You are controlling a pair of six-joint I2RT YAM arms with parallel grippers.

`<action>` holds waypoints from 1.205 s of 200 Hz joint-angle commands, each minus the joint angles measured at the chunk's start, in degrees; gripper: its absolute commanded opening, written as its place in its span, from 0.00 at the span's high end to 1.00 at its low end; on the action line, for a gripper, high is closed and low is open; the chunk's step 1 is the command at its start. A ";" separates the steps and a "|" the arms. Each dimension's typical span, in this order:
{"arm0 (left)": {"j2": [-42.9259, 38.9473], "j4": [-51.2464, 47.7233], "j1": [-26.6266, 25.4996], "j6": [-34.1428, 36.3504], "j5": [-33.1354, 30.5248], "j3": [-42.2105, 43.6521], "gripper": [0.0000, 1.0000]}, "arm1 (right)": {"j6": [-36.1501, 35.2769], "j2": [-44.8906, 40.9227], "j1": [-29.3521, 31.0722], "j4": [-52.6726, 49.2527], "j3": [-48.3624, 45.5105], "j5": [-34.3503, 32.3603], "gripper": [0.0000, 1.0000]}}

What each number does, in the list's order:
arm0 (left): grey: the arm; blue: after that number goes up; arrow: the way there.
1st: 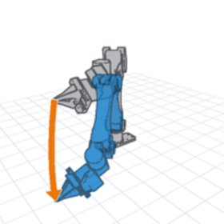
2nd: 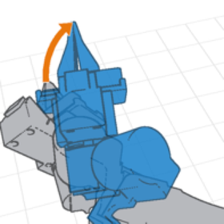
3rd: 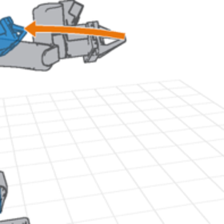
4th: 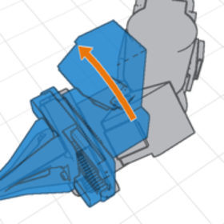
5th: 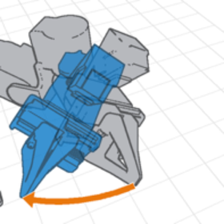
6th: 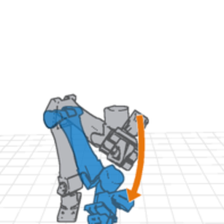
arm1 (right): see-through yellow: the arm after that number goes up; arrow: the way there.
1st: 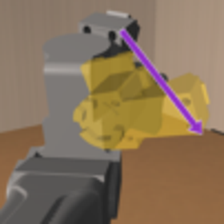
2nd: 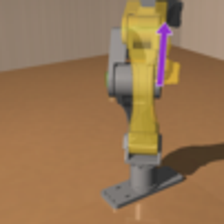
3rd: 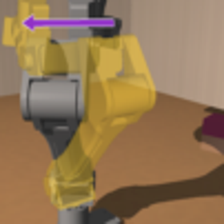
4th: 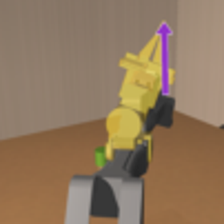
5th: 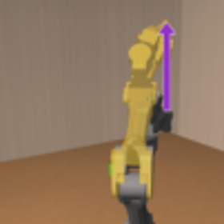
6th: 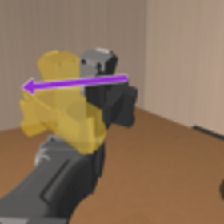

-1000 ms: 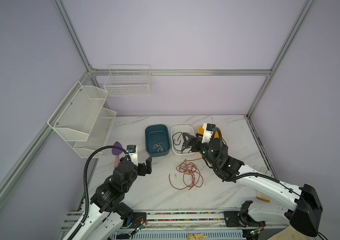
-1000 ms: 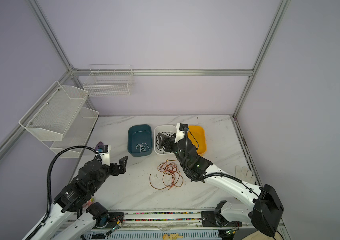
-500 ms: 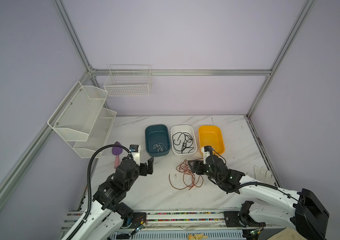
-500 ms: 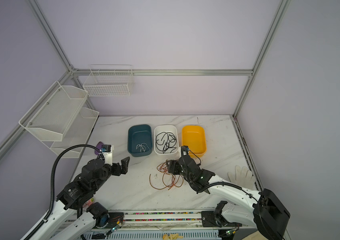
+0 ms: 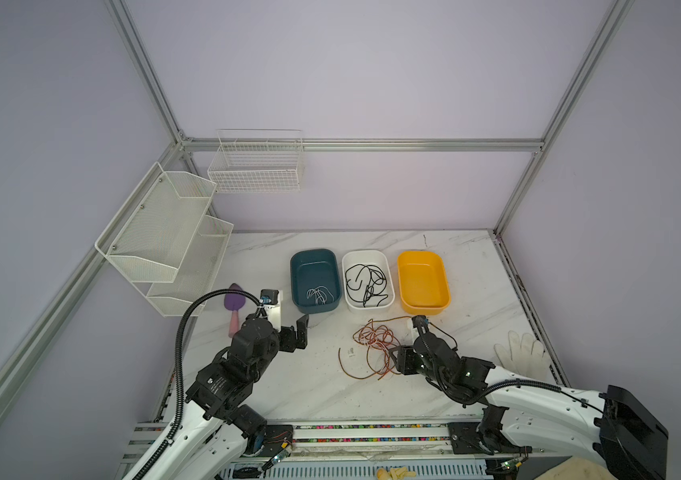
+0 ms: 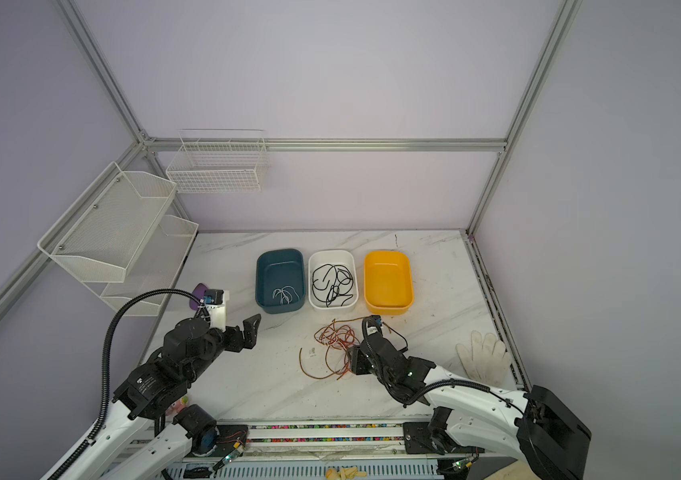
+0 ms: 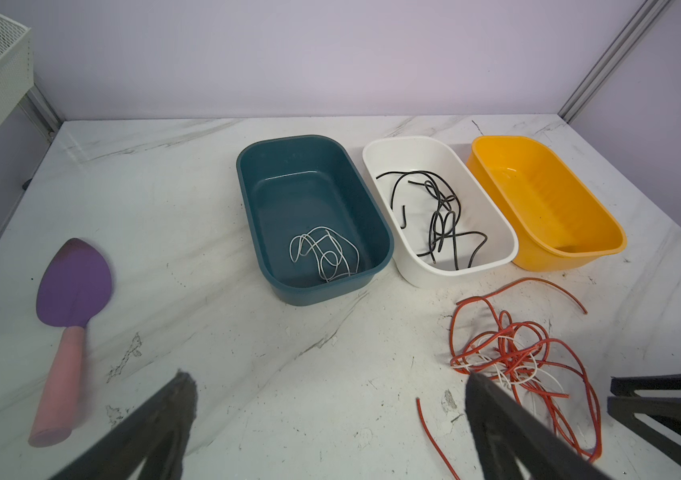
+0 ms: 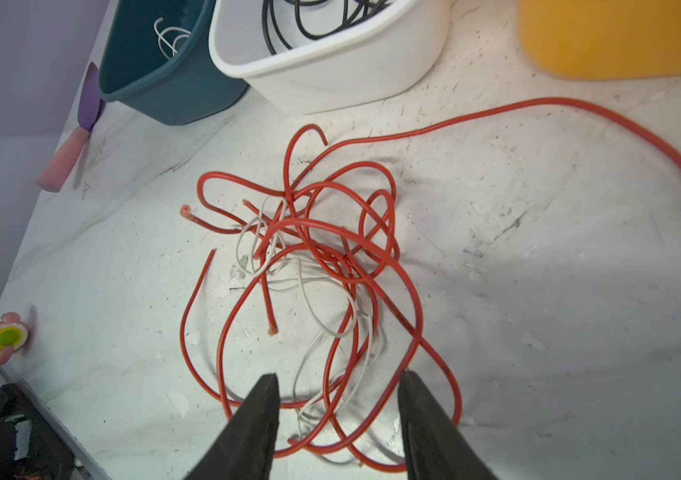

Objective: Untangle the cables
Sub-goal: 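Move the right gripper back over the red and white wire pile, then lower the right gripper into the red wire pile and close it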

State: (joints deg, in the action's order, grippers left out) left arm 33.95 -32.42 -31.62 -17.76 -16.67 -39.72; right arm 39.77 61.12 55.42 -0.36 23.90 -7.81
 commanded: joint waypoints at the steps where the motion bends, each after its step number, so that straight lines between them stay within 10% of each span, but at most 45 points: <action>1: 0.10 1.22 0.11 0.91 0.45 0.77 0.00 | -0.04 3.37 2.87 0.91 2.29 -5.37 0.50; 74: 0.16 1.14 0.12 0.92 0.86 0.78 0.00 | 1.69 14.15 12.67 -4.74 9.97 -22.66 0.55; 241: 0.14 1.03 0.11 0.93 1.37 0.81 0.00 | 0.96 24.58 12.76 -4.51 13.72 -25.42 0.64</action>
State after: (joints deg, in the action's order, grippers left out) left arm 34.28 -32.42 -31.62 -17.76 -15.77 -39.72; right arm 40.03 84.07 67.90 -4.12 36.88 -31.97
